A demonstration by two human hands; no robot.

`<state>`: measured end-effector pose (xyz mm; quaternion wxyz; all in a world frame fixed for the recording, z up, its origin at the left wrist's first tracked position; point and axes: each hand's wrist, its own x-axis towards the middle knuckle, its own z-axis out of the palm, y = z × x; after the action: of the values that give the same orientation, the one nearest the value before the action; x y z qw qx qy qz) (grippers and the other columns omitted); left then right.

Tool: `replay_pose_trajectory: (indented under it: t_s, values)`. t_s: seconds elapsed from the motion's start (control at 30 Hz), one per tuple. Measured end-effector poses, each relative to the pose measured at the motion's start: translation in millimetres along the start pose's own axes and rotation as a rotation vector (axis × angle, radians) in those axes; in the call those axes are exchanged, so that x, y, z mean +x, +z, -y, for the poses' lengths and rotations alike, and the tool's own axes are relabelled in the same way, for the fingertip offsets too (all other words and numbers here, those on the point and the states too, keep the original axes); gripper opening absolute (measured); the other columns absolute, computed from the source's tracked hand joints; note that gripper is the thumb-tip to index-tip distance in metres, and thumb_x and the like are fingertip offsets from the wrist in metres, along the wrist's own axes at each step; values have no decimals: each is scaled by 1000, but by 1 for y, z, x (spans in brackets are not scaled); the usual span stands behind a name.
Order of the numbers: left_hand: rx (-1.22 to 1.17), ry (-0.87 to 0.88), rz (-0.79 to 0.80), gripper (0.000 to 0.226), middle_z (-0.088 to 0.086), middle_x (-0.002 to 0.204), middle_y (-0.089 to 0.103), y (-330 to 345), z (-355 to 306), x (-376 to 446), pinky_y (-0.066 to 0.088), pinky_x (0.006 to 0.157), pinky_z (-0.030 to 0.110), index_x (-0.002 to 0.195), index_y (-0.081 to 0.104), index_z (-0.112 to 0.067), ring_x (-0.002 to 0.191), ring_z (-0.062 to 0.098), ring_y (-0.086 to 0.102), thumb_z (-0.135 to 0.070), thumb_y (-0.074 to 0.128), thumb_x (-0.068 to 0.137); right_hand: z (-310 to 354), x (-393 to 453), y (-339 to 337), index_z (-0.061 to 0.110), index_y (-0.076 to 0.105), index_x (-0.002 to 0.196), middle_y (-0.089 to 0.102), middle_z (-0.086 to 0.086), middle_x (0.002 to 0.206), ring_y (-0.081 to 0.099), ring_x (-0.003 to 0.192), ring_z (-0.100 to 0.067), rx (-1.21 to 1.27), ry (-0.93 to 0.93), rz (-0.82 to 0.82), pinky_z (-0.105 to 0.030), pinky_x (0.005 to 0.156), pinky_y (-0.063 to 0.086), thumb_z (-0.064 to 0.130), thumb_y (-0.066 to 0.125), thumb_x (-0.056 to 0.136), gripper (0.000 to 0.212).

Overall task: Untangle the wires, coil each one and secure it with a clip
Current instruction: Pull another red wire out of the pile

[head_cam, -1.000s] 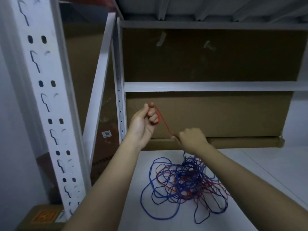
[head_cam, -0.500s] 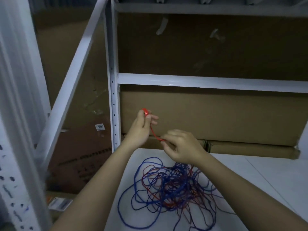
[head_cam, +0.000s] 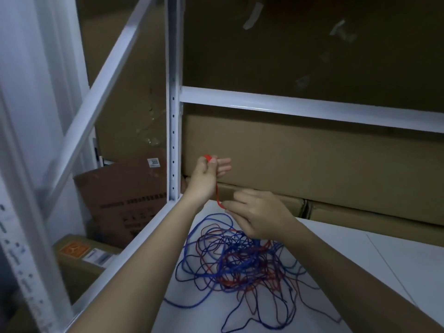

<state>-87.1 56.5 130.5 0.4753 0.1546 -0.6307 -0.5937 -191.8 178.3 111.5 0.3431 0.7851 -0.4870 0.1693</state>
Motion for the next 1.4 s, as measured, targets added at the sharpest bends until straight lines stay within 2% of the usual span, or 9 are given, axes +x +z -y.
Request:
replay_pose_trajectory:
  t_s: [0.17, 0.3, 0.47, 0.67, 0.77, 0.93, 1.13, 1.27, 1.4]
  values:
    - [289, -3, 173, 18, 2, 104, 62, -25, 3, -10, 50, 72, 16, 113, 42, -7, 81, 9, 61, -17, 29, 105, 8, 21, 7, 11, 71, 96, 47, 2, 89, 47, 74, -17, -18, -30, -176, -27, 54, 38, 10, 58, 88, 15]
    - [332, -63, 290, 26, 0, 61, 56, -50, -1, -23, 41, 63, 21, 91, 50, -11, 56, 11, 47, -18, 30, 106, 9, 39, 15, 9, 72, 99, 50, 0, 82, 48, 68, -19, 74, 216, -284, -32, 49, 43, 6, 55, 89, 19]
    - [112, -132, 373, 31, -5, 47, 41, -68, -3, -33, 19, 51, 27, 82, 50, -7, 44, 10, 29, -14, 28, 104, 15, 53, 24, 15, 72, 91, 60, 3, 77, 54, 70, -10, 383, 544, -327, -31, 62, 44, 36, 56, 92, 27]
    - [-245, -221, 446, 36, -1, 47, 35, -80, -3, -29, 25, 46, 19, 81, 45, -6, 42, 8, 24, -23, 25, 105, 10, 66, 30, 29, 72, 77, 67, 13, 71, 58, 68, -2, 671, 744, -262, -27, 66, 47, 23, 67, 88, 13]
    - [-254, -178, 471, 36, -3, 47, 30, -76, -4, -22, 21, 46, 20, 79, 42, -8, 42, 8, 21, -28, 26, 104, 4, 70, 34, 32, 72, 71, 65, 0, 61, 55, 59, -5, 904, 845, -245, -35, 64, 47, 25, 67, 86, 17]
    - [-263, -114, 358, 29, -7, 45, 30, -60, -5, -16, 19, 44, 17, 79, 44, -9, 41, 5, 22, -21, 34, 103, -4, 73, 31, 4, 68, 79, 54, 5, 50, 43, 42, 1, 1045, 900, -241, -11, 47, 35, 12, 59, 92, 18]
    - [-644, -176, 118, 34, -9, 45, 33, -47, -14, -7, 25, 42, 14, 82, 50, -10, 36, 3, 26, -26, 31, 105, -9, 49, 50, 12, 65, 101, 55, -2, 55, 42, 39, -7, 980, 992, -81, -16, 43, 35, 21, 47, 101, 20]
    - [-975, -184, 22, 31, -4, 59, 56, -36, -19, -7, 44, 51, 13, 95, 55, -6, 48, 3, 50, -24, 32, 104, 11, 34, 58, 21, 56, 105, 54, -5, 55, 43, 41, -4, 876, 953, 165, -24, 52, 36, 30, 36, 104, 23]
    - [-588, 8, -101, 24, 4, 83, 69, -26, -17, 0, 51, 64, 15, 106, 50, -5, 68, 6, 68, -14, 28, 106, 36, 26, 59, 16, 57, 102, 42, 11, 47, 36, 41, -5, 1052, 844, 319, -21, 49, 31, 29, 37, 104, 23]
